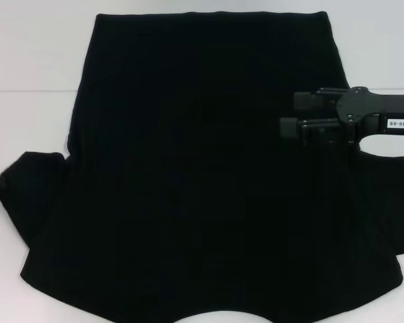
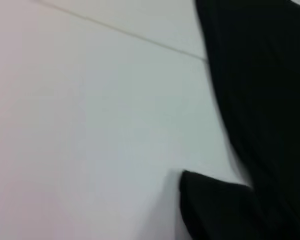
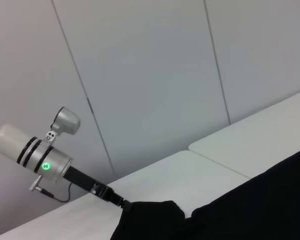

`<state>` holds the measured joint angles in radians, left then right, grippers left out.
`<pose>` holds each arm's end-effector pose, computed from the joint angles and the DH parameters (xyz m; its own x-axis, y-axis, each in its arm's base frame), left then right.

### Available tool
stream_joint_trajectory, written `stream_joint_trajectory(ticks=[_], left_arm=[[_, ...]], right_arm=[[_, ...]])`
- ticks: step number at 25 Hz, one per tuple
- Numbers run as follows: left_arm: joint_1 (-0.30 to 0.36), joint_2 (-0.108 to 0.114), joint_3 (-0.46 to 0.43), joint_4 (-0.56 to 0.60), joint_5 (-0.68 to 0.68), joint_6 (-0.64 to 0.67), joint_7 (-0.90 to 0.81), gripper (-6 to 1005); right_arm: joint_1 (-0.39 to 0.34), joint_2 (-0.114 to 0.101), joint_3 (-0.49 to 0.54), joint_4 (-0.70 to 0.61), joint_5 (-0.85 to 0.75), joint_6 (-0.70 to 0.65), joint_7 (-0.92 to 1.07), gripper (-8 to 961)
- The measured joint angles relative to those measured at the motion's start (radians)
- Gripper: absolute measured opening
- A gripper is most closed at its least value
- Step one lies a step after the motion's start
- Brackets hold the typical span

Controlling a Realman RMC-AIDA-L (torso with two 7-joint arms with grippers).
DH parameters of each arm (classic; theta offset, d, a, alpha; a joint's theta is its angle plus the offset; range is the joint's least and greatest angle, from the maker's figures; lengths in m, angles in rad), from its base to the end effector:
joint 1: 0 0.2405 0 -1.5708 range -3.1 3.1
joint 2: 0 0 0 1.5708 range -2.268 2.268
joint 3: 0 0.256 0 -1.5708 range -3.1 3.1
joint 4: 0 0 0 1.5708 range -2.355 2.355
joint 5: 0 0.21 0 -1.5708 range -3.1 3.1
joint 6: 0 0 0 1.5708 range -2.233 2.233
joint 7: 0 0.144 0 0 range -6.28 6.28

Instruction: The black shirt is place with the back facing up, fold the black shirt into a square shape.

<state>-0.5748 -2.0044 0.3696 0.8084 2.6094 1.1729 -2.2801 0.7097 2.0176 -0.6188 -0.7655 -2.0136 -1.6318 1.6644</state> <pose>-0.3701 0.3633 0.0948 0.2370 0.7967 0.5560 0.9210 -0.0021 -0.3895 0.1994 0.3834 0.0506 0.7695 -0.3468 -0.5364 -0.4643 -0.8804 -0.0969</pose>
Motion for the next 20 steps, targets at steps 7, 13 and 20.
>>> stream_joint_trajectory(ticks=[7,13,20], left_arm=[[-0.006,0.004,0.0,-0.004,0.0,-0.107,0.002,20],[-0.008,-0.001,0.0,-0.006,0.0,-0.144,0.006,37],[-0.018,-0.003,0.0,-0.008,-0.007,-0.182,0.017,57]], right_arm=[[-0.001,0.003,0.006,0.002,0.0,0.001,0.0,883],[-0.001,0.004,0.007,0.002,0.0,0.001,-0.002,883],[-0.001,0.004,0.007,0.002,-0.001,0.001,-0.008,883]])
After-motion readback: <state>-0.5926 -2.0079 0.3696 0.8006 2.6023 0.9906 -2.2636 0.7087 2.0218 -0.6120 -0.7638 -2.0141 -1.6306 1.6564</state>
